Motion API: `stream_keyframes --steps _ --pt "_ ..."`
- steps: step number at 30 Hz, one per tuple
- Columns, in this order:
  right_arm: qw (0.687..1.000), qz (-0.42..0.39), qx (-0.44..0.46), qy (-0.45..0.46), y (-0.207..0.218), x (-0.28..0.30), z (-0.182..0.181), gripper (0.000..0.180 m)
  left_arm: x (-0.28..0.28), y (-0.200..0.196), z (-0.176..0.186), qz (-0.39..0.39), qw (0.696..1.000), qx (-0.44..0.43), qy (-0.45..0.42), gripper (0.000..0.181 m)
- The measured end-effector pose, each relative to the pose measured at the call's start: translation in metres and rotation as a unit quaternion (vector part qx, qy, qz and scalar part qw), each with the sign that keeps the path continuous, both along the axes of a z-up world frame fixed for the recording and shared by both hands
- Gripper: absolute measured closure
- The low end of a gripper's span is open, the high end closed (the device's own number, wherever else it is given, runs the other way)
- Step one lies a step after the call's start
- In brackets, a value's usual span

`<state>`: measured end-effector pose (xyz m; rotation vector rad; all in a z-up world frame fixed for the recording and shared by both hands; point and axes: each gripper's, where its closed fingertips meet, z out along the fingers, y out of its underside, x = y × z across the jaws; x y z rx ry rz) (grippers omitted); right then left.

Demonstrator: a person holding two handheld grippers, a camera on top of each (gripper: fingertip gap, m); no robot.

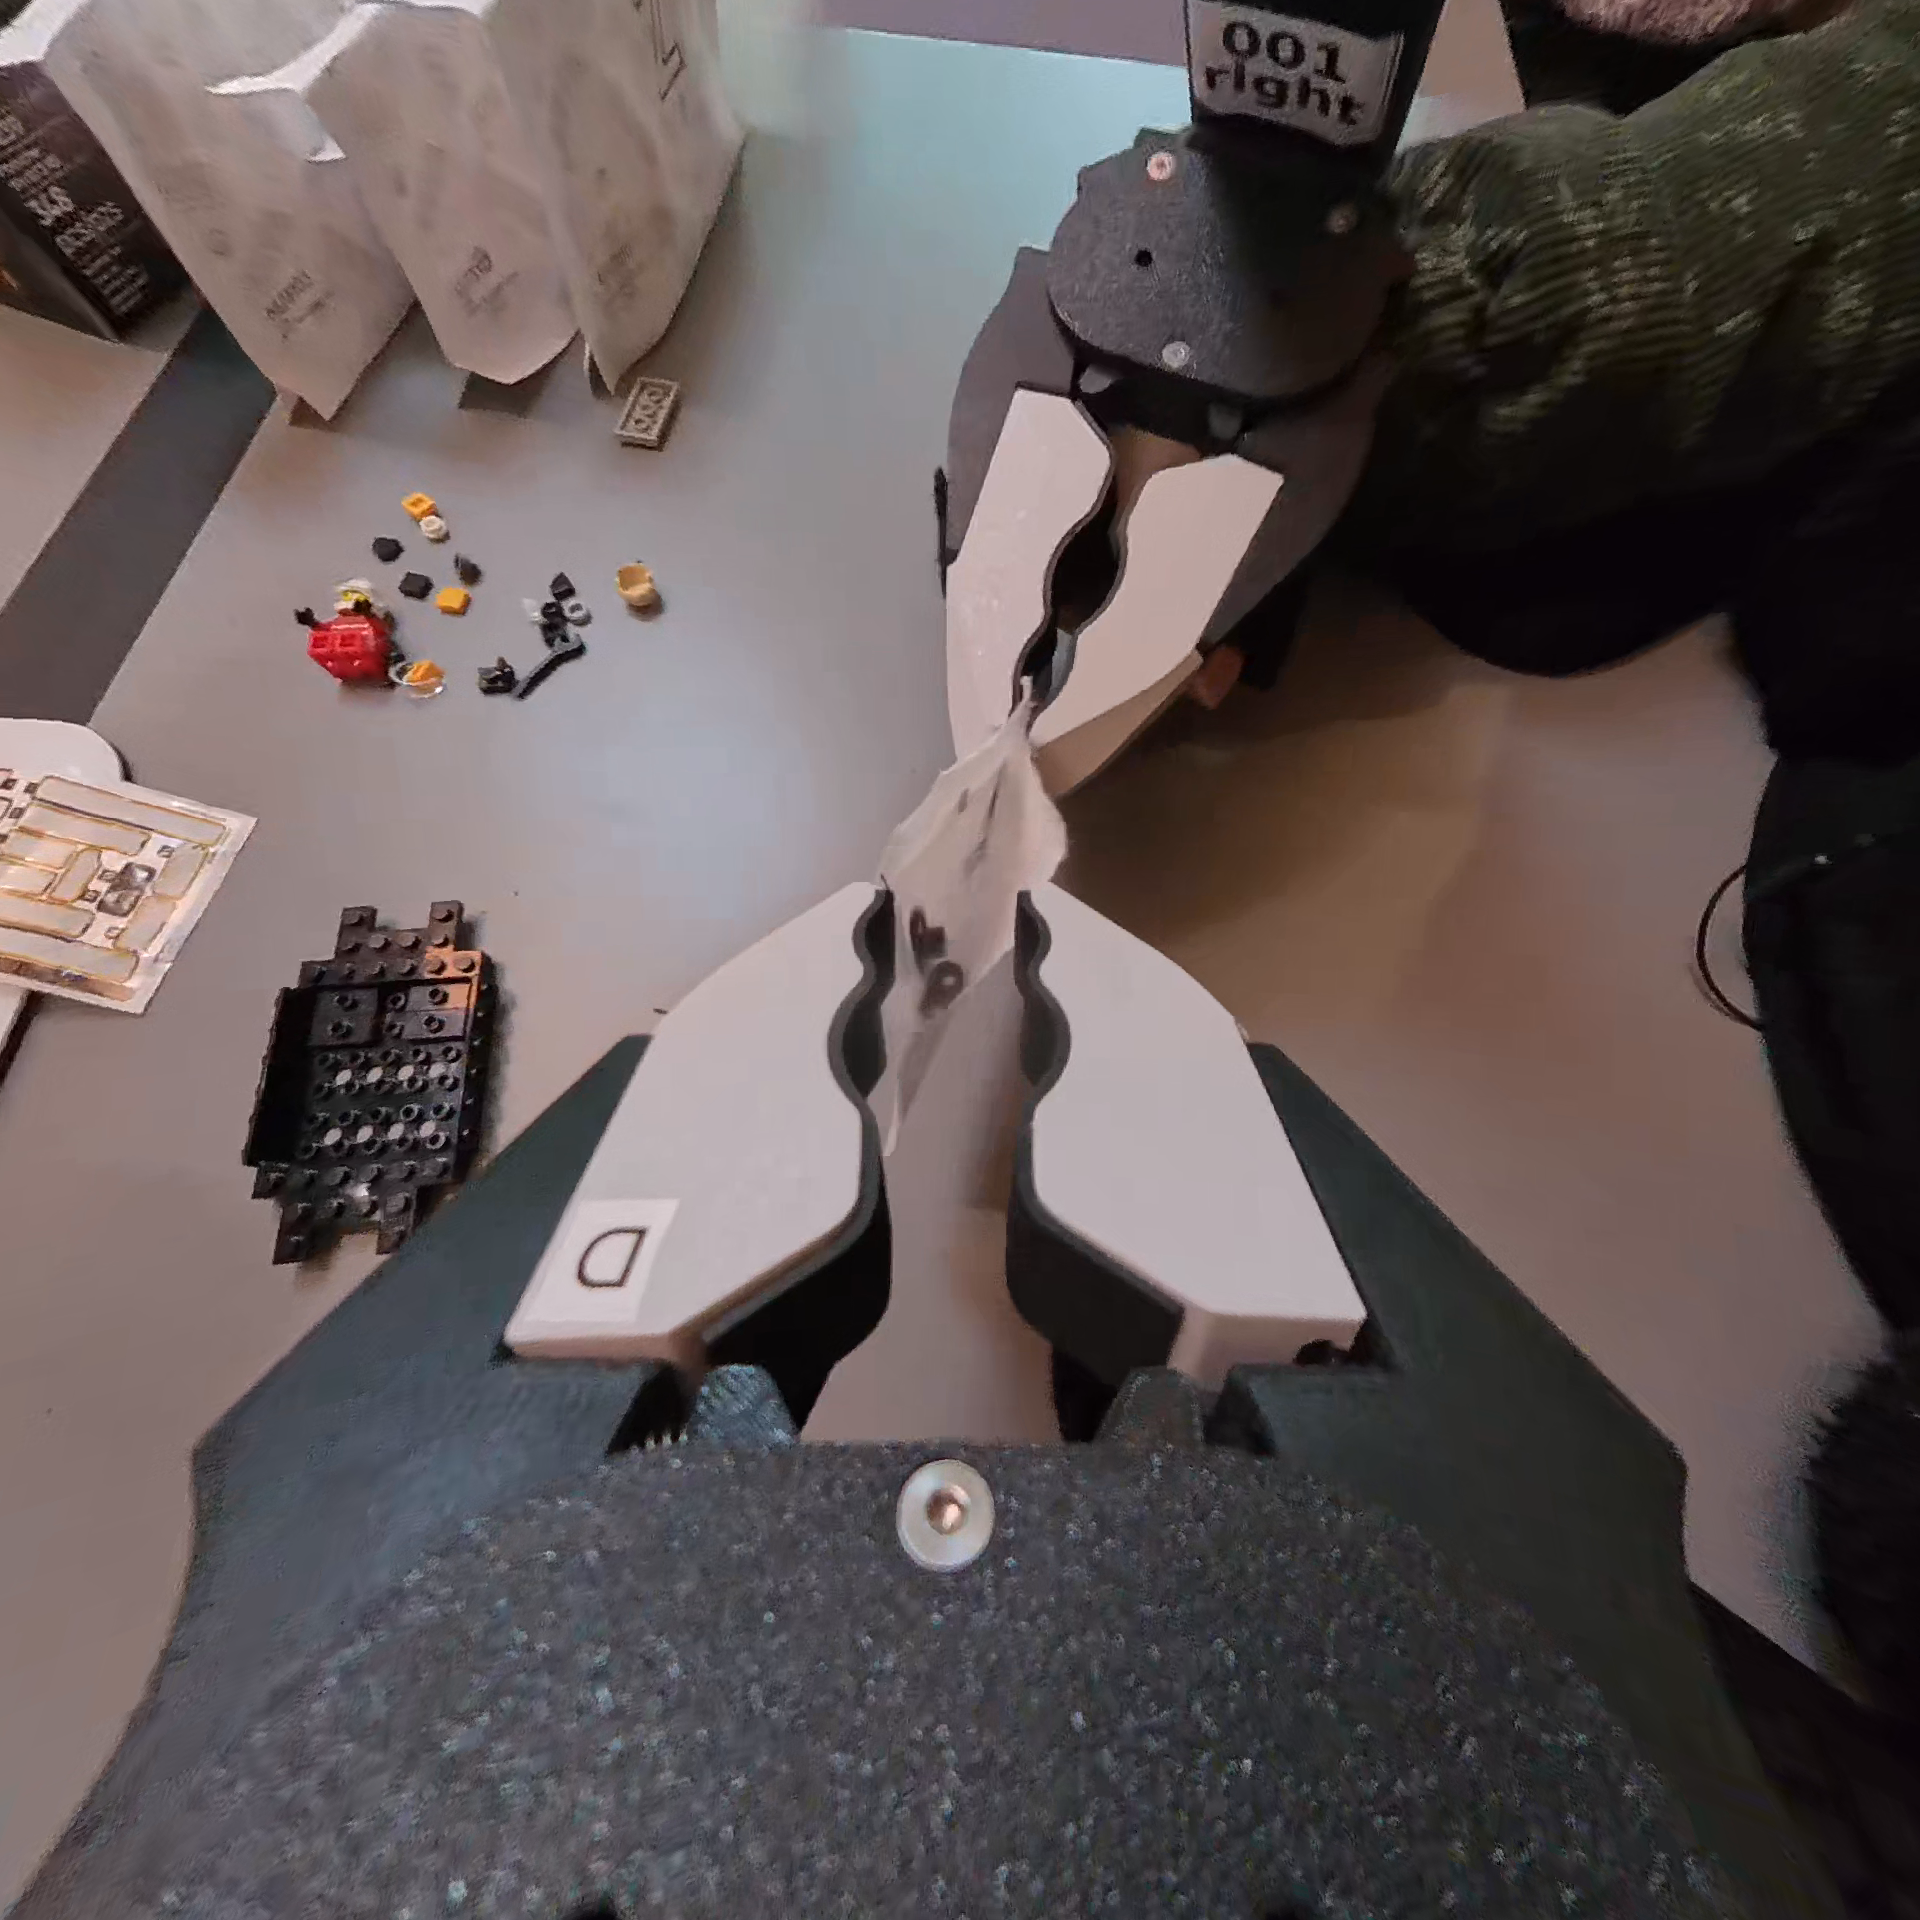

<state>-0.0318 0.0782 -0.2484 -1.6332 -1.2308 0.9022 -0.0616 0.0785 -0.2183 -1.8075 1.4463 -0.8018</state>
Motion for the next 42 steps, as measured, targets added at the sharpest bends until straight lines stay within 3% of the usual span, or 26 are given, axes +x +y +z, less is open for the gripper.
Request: stream_keyframes --steps 6,11,17,28,32,38,42 --pt "1.000 -0.005 -0.004 0.012 0.003 0.003 0.004 0.179 -0.036 0.022 0.015 0.050 0.999 0.010 -0.010 0.158" --pt "1.000 -0.009 -0.010 0.015 0.005 0.004 0.004 0.179 -0.108 0.050 -0.030 0.158 0.978 -0.040 0.134 0.160" --pt "1.000 -0.007 -0.008 0.013 0.005 0.005 0.004 0.179 -0.122 0.032 -0.078 0.106 0.966 -0.105 0.212 0.157" --pt "1.000 -0.003 -0.011 0.014 0.004 0.005 0.003 0.179 -0.122 0.025 -0.088 0.081 0.963 -0.111 0.231 0.174" --pt "1.000 -0.003 -0.008 0.003 0.003 0.004 0.000 0.179 -0.115 0.029 -0.075 0.080 0.972 -0.085 0.206 0.175" --pt "1.000 0.009 -0.003 -0.024 -0.003 -0.003 -0.010 0.179 -0.050 0.009 0.000 0.015 0.998 -0.007 0.053 0.174" --pt "1.000 0.017 0.001 -0.021 -0.007 -0.006 -0.007 0.179 -0.019 -0.004 0.004 -0.009 0.998 0.020 0.058 0.173"
